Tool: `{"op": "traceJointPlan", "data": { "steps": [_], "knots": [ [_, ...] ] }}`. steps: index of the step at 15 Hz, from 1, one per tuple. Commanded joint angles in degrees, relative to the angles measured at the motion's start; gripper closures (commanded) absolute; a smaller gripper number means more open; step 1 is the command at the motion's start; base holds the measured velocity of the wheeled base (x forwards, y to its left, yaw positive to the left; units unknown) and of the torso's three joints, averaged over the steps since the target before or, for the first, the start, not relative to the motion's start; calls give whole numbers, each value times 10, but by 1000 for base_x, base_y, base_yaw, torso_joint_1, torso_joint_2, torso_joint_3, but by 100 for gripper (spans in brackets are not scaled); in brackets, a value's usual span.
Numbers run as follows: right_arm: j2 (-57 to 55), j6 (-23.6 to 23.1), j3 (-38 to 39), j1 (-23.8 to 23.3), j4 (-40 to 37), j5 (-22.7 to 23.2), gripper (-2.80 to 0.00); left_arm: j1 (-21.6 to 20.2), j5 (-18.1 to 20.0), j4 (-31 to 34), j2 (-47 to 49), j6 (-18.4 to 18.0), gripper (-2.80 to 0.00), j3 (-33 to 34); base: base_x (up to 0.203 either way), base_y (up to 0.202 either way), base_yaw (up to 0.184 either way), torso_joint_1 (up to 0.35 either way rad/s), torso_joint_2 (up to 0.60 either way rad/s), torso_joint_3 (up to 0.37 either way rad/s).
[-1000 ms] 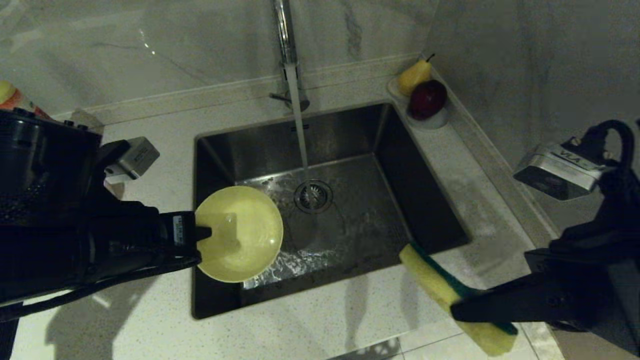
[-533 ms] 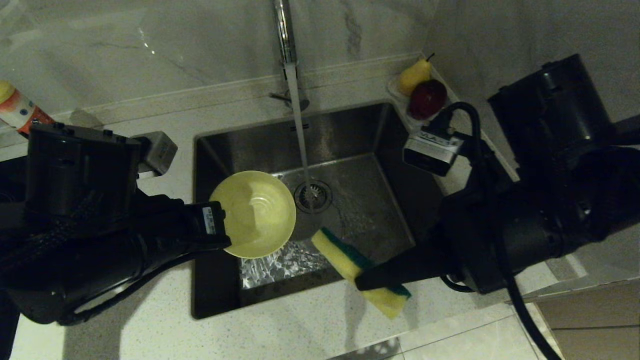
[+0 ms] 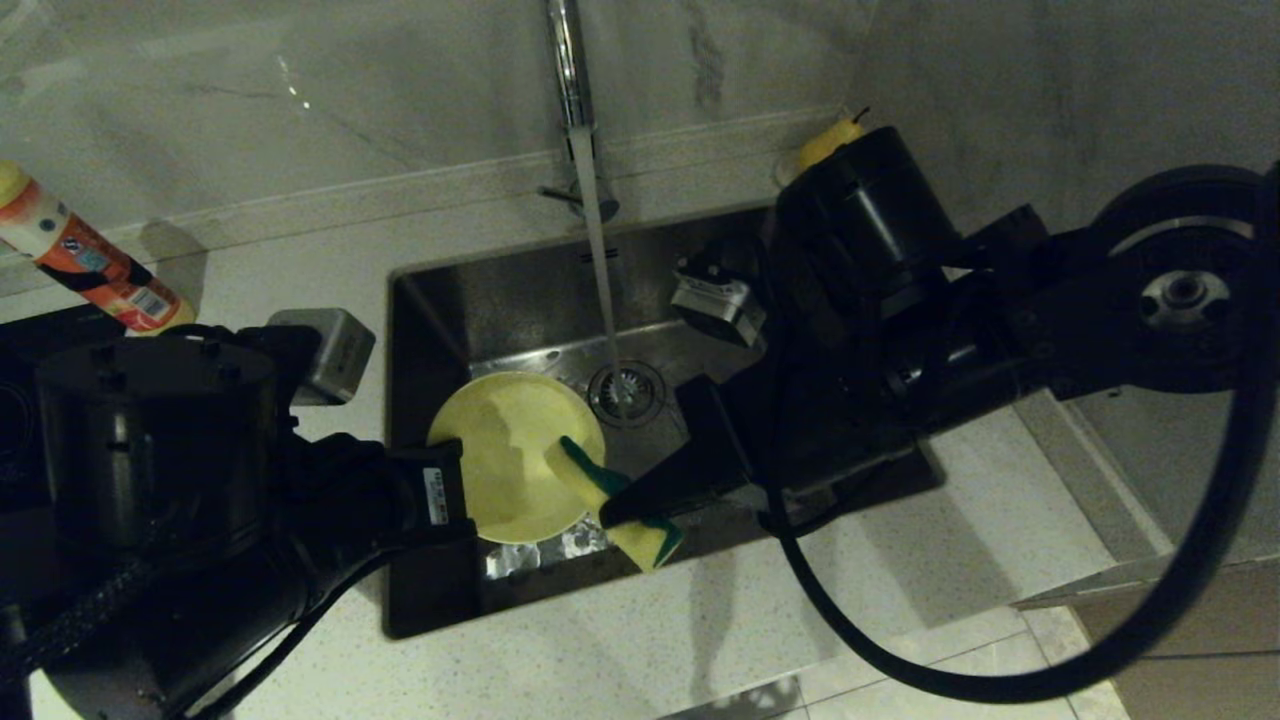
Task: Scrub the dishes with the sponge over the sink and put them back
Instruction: Wipe the bowl
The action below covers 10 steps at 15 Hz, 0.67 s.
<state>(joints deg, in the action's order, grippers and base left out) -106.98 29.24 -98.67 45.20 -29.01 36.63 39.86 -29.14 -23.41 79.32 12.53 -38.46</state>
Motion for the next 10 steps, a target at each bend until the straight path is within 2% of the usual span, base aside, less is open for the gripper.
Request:
{"op": "traceJointPlan", "data": {
  "steps": [1,3,10],
  "knots": [
    [-43,17,-38,3,-6,-3,0,5,-9,-58,-2,-17,0,42,0,0,0,0,0,0],
    [-67,24,-73,3,-19,-5,0,5,-8,-100,0,-29,0,55,0,0,0,0,0,0],
    [-95,23,-121,-5,-32,-19,0,43,-8,-147,-1,-65,0,90,0,0,0,0,0,0]
  ]
}}
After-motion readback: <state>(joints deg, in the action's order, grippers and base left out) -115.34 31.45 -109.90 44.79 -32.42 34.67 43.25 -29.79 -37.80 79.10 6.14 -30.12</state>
